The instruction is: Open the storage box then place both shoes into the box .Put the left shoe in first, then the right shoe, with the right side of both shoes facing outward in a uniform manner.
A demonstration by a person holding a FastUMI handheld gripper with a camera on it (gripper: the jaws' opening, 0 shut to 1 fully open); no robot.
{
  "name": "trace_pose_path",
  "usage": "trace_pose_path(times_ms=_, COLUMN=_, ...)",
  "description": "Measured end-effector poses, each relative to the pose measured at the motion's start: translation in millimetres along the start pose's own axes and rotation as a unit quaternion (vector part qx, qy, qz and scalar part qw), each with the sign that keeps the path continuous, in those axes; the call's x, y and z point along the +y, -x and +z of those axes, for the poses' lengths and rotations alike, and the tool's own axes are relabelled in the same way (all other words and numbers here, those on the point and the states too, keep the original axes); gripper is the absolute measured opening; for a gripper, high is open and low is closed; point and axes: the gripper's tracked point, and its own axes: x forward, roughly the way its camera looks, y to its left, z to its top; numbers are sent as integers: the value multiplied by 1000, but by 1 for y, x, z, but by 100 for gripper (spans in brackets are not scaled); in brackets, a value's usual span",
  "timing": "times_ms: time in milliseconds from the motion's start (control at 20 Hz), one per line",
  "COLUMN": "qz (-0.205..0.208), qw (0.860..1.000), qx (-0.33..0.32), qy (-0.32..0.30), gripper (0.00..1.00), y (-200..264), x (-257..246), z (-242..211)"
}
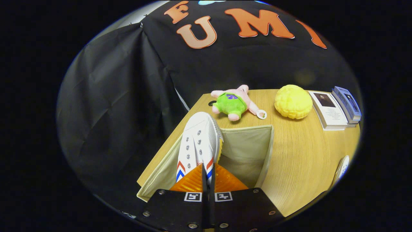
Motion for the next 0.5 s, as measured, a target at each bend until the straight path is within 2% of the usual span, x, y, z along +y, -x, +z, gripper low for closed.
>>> trace_pose_path(times_ms=200, qz=4, qw=999, qx=37, qy=-25, gripper=0, y=-11, x=-1, z=-18)
trace_pose_path(times_ms=300, qz=24, qw=998, qx=55, qy=-31, gripper=6, y=-11, x=10, z=-21)
trace_pose_path(times_ms=350, qz=38, qw=997, qx=49, qy=-35, gripper=25, y=-12, x=21, z=-19)
trace_pose_path(times_ms=400, qz=44, qw=998, qx=40, qy=-33, gripper=40, y=-10, x=29, z=-14)
trace_pose_path(times_ms=500, qz=26, qw=999, qx=29, qy=-10, gripper=83, y=-5, x=24, z=-6)
